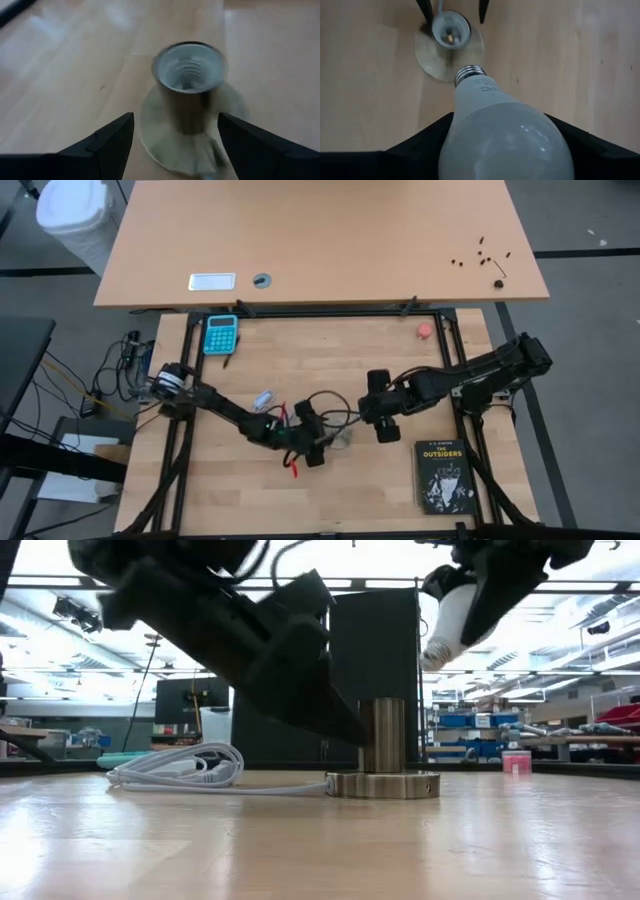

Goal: Screw lightbulb
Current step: Insert the lightbulb into the lamp

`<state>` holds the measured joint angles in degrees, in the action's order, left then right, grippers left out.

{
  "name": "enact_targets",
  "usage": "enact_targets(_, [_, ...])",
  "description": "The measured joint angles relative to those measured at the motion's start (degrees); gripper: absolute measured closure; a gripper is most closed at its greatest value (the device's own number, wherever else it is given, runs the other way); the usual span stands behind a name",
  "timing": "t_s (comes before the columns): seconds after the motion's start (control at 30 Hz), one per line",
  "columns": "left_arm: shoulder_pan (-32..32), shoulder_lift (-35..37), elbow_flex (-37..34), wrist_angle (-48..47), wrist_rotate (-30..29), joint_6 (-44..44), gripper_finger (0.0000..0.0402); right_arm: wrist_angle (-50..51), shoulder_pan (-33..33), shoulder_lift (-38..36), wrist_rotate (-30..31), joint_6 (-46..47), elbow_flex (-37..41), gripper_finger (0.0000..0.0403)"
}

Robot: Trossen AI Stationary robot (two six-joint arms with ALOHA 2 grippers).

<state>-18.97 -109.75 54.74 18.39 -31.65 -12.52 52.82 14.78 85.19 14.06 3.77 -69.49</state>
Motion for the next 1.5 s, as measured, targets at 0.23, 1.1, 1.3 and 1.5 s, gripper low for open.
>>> enact_targets(0.23, [5.34,-3.36,0.0,6.74,5.22,5.81,0.0111,3.1,-0.35,-0.02,-0.66,0.02,0.0,0.0129])
enact_targets(1.1, [22.08,-18.18,13.53,22.55,17.34,17.08,0.0161,10.04,-2.08,-0.38,-0.74,0.58,0.02,0.0128])
enact_targets(1.3, [22.78,-20.54,18.14,21.09,21.5,17.92,0.0161,12.18,-3.07,-1.84,-0.72,0.7,0.02,0.0128])
enact_targets(1.5, [21.1,-16.18,18.01,13.36,22.42,16.51,0.0161,12.32,-4.72,-4.26,-0.26,0.56,0.02,0.0128])
